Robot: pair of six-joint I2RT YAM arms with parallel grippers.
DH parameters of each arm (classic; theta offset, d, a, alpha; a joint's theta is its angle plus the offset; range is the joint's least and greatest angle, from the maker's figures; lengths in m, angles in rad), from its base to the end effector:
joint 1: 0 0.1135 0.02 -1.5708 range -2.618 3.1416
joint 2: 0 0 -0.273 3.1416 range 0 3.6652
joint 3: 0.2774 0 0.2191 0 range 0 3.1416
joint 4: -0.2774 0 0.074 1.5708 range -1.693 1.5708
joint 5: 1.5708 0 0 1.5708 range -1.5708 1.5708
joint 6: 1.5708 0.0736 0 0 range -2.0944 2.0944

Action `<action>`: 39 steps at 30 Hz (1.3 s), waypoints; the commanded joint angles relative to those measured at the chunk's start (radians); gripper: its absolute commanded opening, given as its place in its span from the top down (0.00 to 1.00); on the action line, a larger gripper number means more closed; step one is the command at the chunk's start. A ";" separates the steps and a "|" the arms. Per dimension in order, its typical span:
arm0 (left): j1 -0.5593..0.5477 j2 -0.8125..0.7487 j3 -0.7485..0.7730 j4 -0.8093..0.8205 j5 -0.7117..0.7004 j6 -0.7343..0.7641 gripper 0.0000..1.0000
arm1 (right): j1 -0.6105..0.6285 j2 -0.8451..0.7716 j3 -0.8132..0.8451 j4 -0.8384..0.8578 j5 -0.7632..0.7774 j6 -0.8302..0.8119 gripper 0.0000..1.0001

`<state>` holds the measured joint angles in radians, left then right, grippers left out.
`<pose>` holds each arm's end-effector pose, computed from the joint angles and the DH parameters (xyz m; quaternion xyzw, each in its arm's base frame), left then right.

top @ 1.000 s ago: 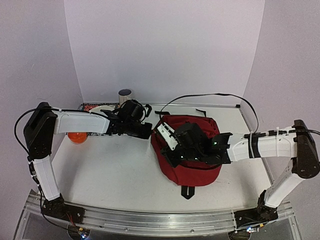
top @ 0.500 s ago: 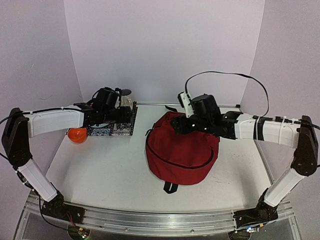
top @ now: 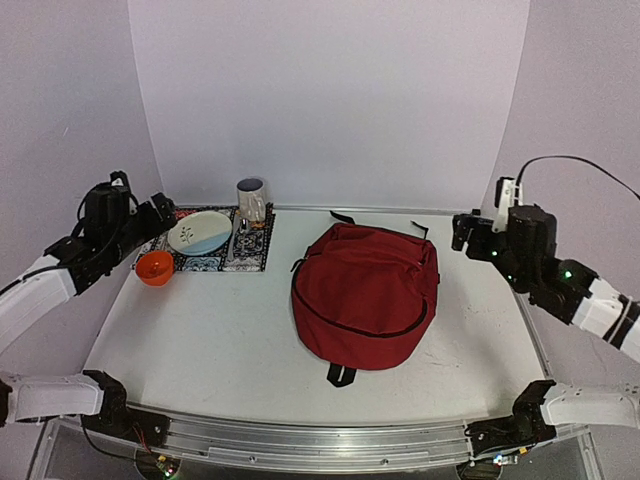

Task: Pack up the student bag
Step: Reset both arms

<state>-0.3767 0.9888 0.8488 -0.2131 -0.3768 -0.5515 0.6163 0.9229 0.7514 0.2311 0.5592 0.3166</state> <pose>0.2151 -0.0560 0.3223 -0.1770 0.7934 -0.1141 0.5711 0.1933 0.0891 0.3625 0.1002 0.6817 0.1456 0.7100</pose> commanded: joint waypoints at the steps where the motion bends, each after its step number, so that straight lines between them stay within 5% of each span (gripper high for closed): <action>1: 0.001 -0.199 -0.072 -0.006 -0.148 -0.011 0.00 | 0.003 -0.203 -0.124 -0.001 0.140 0.004 0.02; 7: 0.000 -0.369 -0.105 -0.019 -0.173 0.042 0.01 | 0.002 -0.399 -0.230 0.002 0.153 -0.043 0.02; 16: -0.001 -0.505 -0.101 -0.102 -0.021 0.158 0.00 | 0.002 -0.581 -0.320 -0.002 0.077 -0.082 0.02; 39: 0.000 -0.687 -0.170 -0.138 -0.023 0.235 0.01 | 0.002 -0.607 -0.354 -0.030 0.041 -0.081 0.02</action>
